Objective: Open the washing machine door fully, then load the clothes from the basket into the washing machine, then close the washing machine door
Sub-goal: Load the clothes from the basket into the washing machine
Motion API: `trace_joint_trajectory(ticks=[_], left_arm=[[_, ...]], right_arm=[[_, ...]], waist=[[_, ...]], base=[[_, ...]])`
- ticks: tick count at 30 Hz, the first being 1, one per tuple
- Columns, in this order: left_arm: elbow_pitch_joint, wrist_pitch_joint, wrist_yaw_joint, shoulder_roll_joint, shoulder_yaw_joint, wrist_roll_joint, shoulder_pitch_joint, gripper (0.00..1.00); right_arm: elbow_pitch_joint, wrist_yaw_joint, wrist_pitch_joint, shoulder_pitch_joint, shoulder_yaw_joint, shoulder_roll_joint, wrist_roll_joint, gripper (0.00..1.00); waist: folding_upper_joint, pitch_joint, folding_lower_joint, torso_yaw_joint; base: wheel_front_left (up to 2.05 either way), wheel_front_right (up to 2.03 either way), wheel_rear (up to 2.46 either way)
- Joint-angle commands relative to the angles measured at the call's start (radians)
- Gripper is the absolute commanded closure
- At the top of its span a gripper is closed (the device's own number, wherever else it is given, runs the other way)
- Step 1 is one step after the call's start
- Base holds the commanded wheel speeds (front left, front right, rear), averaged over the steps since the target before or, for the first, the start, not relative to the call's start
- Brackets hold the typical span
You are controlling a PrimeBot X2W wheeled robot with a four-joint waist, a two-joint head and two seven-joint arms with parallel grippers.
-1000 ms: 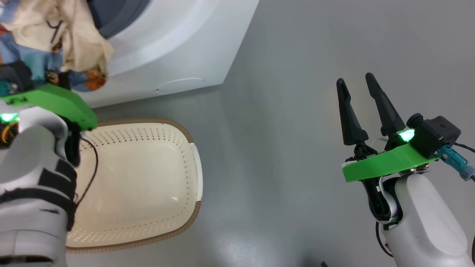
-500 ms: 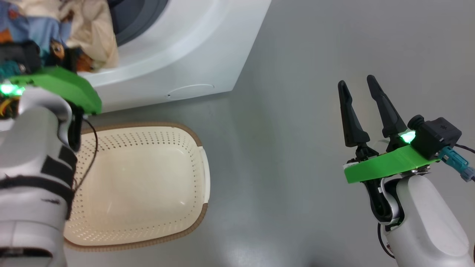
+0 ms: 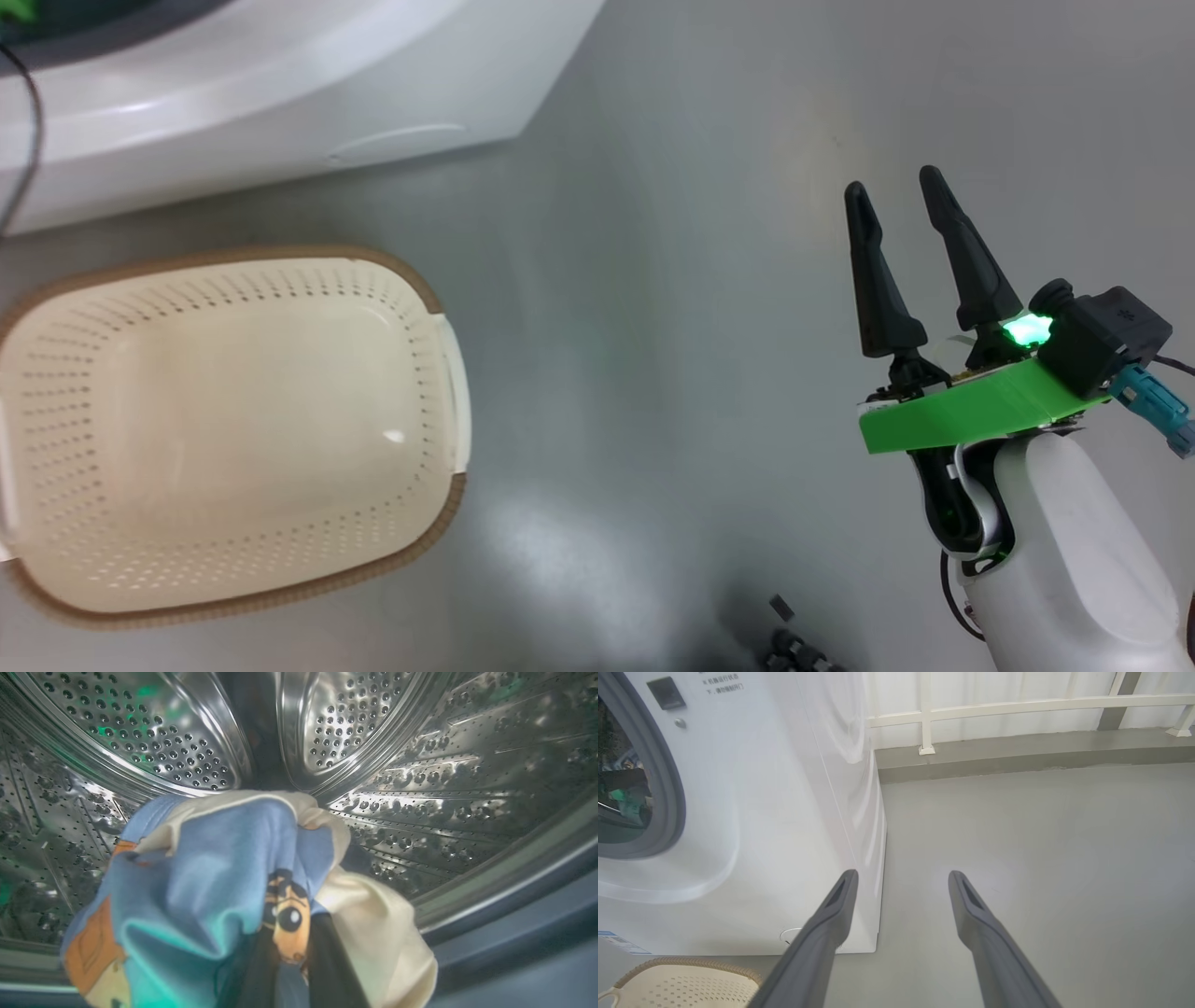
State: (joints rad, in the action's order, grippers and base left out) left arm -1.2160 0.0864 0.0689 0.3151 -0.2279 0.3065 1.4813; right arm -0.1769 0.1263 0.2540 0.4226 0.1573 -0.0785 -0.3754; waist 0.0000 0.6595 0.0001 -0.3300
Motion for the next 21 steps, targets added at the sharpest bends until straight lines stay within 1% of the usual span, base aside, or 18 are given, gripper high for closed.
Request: trace_joint_trajectory(ticks=[1,4,9,11,13,14,15,16,18,21], left_arm=[[0.017,-0.005,-0.006,0.048,0.003,-0.009,0.044,1.00],[0.015,0.006,-0.010,0.065,0.002,-0.009,0.095,1.00],[0.001,0.004,-0.010,0.072,-0.008,-0.013,0.163,1.00],[-0.011,-0.023,-0.010,0.077,-0.005,-0.006,0.188,1.00],[-0.028,-0.077,-0.011,0.085,-0.009,-0.005,0.209,1.00],[-0.036,-0.114,-0.011,0.090,-0.012,-0.005,0.218,0.69],[-0.044,-0.158,-0.010,0.095,-0.017,-0.006,0.225,0.08],[-0.051,-0.206,-0.008,0.098,-0.018,-0.003,0.232,0.00],[-0.059,-0.293,-0.003,0.099,-0.017,0.007,0.243,0.00],[-0.065,-0.367,0.005,0.092,-0.003,0.034,0.238,0.00]], right_arm=[[0.029,0.004,0.008,-0.008,0.018,-0.002,0.011,0.00],[0.036,0.004,0.008,-0.004,0.023,0.004,0.009,0.00],[0.033,0.004,0.008,-0.001,0.043,0.014,0.009,0.00],[0.031,0.004,0.008,0.000,0.050,0.017,0.006,0.00],[0.029,0.004,0.008,-0.001,0.055,0.019,0.004,0.00],[0.026,0.004,0.008,-0.002,0.058,0.020,0.002,0.00],[0.024,0.004,0.008,-0.002,0.059,0.021,0.001,0.00],[0.021,0.004,0.008,-0.003,0.060,0.022,-0.001,0.00],[0.017,0.004,0.008,-0.004,0.059,0.023,-0.002,0.00],[0.014,0.004,0.008,-0.004,0.056,0.025,-0.003,0.00]], waist=[[0.0000,0.082,-0.0001,-0.067],[0.0000,0.108,-0.0001,-0.084],[0.0000,0.115,-0.0001,-0.101],[0.0000,0.112,-0.0001,-0.107],[0.0000,0.108,-0.0001,-0.112],[0.0000,0.105,-0.0001,-0.114],[0.0000,0.102,-0.0001,-0.116],[0.0000,0.098,-0.0001,-0.117],[0.0000,0.090,-0.0001,-0.117],[0.0000,0.076,-0.0001,-0.110]], base=[[0.00,0.00,0.00],[0.00,0.00,0.00],[0.00,0.00,0.00],[0.00,0.00,0.00],[0.00,0.00,0.00],[0.00,0.00,0.00],[0.00,0.00,0.00],[0.00,0.00,0.00],[0.00,0.00,0.00],[0.00,0.00,0.00]])
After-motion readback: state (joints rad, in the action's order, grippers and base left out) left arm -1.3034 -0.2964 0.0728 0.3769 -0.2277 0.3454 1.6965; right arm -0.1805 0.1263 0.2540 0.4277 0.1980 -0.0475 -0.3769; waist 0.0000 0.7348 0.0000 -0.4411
